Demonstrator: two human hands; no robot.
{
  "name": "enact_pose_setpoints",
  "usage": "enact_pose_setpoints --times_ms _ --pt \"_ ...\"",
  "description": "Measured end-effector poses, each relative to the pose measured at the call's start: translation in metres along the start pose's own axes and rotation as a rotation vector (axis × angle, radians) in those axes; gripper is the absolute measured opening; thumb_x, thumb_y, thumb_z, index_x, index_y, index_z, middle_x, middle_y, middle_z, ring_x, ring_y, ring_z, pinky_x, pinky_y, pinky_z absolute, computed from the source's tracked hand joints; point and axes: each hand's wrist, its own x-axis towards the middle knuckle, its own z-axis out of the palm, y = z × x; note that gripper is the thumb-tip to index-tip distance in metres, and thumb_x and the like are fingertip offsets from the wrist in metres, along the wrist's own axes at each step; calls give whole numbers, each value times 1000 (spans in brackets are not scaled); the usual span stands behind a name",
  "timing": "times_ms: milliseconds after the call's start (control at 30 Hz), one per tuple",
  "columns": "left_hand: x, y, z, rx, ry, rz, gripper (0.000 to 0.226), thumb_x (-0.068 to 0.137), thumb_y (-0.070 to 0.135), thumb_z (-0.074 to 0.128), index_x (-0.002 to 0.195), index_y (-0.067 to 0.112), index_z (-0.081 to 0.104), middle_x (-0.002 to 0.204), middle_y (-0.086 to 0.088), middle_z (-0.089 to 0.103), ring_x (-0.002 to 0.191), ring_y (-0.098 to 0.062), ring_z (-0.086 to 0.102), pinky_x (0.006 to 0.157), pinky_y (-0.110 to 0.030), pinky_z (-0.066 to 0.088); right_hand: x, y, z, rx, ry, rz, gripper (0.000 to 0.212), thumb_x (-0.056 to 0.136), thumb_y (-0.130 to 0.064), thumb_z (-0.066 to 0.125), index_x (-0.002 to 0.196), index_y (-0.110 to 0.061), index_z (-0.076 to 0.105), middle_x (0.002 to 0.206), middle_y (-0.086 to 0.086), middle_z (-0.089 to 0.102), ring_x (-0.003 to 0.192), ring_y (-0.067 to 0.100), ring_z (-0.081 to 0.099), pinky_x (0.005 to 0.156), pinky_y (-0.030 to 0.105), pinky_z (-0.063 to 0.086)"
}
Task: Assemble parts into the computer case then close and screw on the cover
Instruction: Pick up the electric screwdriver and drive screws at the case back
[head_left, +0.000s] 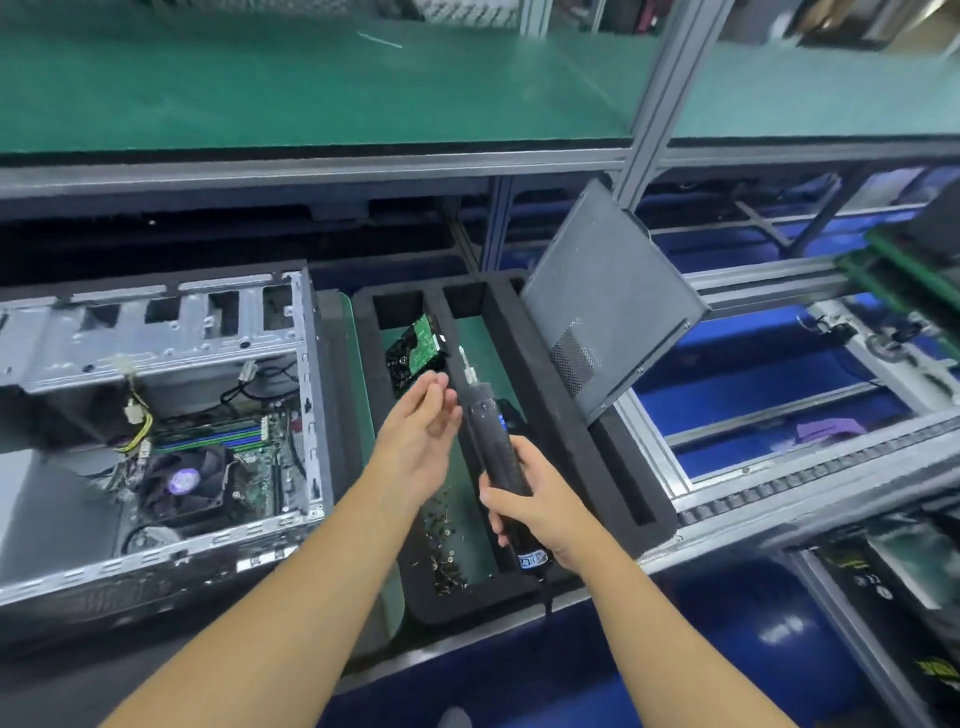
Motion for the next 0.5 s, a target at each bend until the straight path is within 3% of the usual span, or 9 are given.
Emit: enact_pose_setpoints --times_ms 100,233,433,500 --pt "-14 30 9 -27 -64 -21 21 93 12 62 113 20 64 100 6 76 91 -10 73 77 -28 54 -11 -11 11 -41 -25 -9 44 88 -14 72 124 -27 53 94 6 63 65 27 57 56 38 52" --pt "-31 61 4 -7 -95 -43 22 94 12 61 115 21 62 104 5 76 96 -10 72 71 -26 56 -20 -26 30 -163 -55 -37 47 85 -16 75 124 -34 54 94 4 66 68 23 60 62 37 55" --pt "-54 97 -13 12 -91 -67 17 89 11 65 102 21 68 98 3 77 87 -6 73 99 -29 46 -26 -38 65 -317 -130 -67 58 81 -21 78 125 -50 52 93 -3 68 71 21 63 63 39 57" --pt "-60 106 -23 -12 -87 -54 18 90 10 64 105 19 66 100 3 77 86 -6 73 99 -30 47 -26 -40 76 -356 -150 -79 58 82 -23 77 124 -54 52 93 -5 68 72 18 65 69 43 58"
